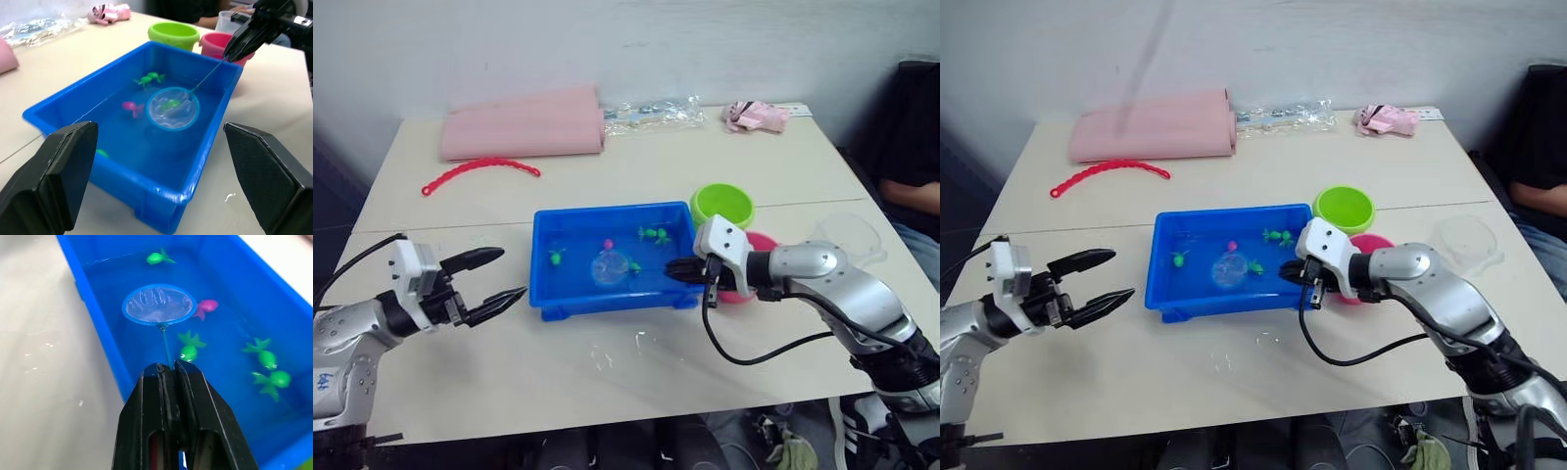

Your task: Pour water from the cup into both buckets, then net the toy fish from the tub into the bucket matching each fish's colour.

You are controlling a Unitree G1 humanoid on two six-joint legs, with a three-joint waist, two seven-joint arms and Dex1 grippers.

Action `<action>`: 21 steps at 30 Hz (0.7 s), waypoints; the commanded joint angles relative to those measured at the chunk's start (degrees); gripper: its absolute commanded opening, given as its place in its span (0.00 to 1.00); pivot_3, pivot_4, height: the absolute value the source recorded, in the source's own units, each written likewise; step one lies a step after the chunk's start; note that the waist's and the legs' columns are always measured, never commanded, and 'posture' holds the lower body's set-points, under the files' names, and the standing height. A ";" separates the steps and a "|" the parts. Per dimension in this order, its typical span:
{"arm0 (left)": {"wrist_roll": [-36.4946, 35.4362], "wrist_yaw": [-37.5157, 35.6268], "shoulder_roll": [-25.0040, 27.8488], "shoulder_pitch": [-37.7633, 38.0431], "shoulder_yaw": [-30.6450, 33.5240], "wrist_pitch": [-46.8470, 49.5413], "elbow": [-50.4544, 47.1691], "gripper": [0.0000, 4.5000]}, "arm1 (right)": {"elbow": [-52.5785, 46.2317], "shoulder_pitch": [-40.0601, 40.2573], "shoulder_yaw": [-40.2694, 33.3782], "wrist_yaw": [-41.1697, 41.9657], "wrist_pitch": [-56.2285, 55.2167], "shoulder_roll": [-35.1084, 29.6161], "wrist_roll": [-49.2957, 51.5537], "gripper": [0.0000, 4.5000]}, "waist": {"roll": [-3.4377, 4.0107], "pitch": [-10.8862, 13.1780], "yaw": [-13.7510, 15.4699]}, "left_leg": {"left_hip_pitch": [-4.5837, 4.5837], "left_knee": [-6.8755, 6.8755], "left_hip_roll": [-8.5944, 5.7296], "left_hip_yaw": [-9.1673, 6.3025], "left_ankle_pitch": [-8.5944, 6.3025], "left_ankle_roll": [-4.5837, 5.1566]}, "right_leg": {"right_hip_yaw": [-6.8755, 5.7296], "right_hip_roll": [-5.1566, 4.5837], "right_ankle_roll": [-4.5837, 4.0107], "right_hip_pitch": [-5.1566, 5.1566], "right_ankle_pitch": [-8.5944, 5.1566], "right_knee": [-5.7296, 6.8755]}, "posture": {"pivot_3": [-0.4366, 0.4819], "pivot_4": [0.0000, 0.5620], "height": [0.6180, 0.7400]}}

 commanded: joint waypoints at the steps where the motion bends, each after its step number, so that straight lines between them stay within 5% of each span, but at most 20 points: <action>1: -0.17 0.09 1.43 3.06 4.88 -1.20 -0.97 0.99 | 1.67 -2.16 0.27 1.23 2.40 2.16 -1.20 0.00 | 0.00 0.00 -0.14 | 0.00 0.00 0.04 0.00 -0.01 -0.02 | 0.00 0.01 0.00 -0.01 0.00 0.00 | 0.48 0.27 1.00; 11: -0.92 -0.20 2.38 3.41 5.67 -0.37 -0.20 0.99 | 12.52 -5.71 1.51 -1.27 6.49 9.58 -7.05 0.00 | 0.00 0.00 -0.17 | -0.01 -0.01 0.08 0.03 -0.03 -0.08 | 0.00 0.02 -0.05 -0.09 -0.02 0.07 | 0.48 0.27 1.00; 21: -0.33 0.36 2.14 -1.15 2.25 0.54 0.23 0.99 | 18.94 -6.14 -5.18 -9.70 1.87 20.57 -9.09 0.00 | 0.00 0.00 -0.30 | -0.14 -0.04 0.10 0.06 -0.03 -0.12 | -0.01 0.09 -0.05 -0.22 -0.03 0.18 | 0.48 0.27 1.00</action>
